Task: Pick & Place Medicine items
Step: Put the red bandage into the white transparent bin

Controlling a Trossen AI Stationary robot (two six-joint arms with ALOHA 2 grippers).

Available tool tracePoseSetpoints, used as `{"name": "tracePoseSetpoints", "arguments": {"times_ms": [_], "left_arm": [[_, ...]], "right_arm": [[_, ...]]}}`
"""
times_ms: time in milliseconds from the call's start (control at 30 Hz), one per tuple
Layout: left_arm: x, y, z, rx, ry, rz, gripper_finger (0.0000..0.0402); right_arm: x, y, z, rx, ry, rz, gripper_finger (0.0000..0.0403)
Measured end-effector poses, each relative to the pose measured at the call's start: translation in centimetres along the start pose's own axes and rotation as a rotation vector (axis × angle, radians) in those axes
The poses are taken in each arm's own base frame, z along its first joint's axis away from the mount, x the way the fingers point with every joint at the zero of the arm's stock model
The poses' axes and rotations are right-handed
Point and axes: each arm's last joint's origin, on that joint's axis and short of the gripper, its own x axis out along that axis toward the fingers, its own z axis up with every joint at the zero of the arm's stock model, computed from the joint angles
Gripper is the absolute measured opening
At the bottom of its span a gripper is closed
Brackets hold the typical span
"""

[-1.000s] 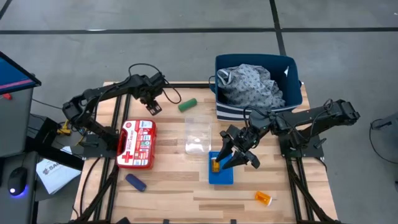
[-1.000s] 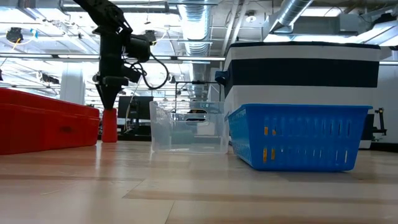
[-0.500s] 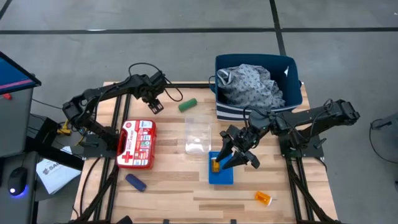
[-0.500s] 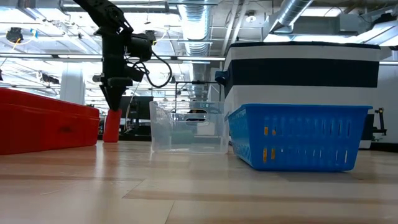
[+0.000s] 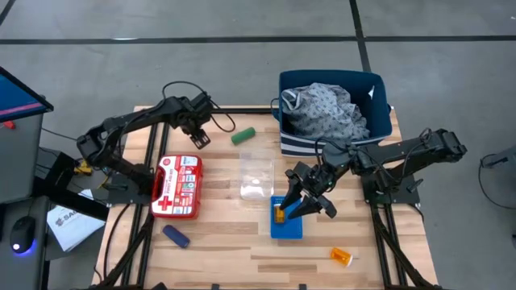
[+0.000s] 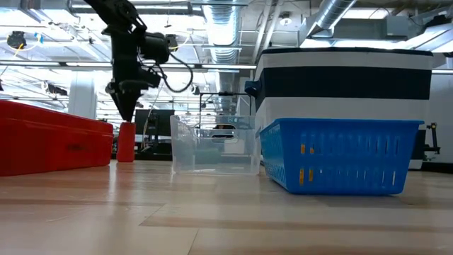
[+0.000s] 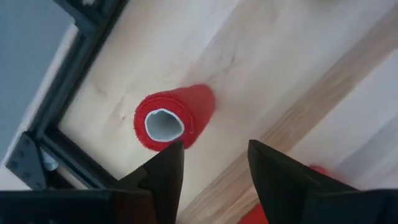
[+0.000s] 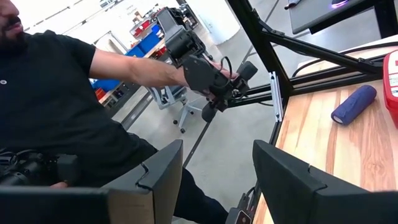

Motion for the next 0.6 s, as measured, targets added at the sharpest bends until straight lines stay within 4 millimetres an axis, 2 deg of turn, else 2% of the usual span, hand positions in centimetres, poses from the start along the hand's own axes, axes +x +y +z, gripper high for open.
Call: {"name": "tracePoseSetpoints", "arguments": {"times_ms": [400, 600], "left_arm": [[-0.3, 0.2, 0.6, 0.006, -0.078, 0.010, 0.0222], [0.6, 0.2, 0.9, 0.007, -0.045, 0.024, 0.0227]], "right_arm": [[-0.3, -0.5, 0.3, 0.006, -0.012, -0.015, 0.0191], [-0.5, -0.3, 0.4, 0.014, -0.018, -0.010, 0.0191]]}}
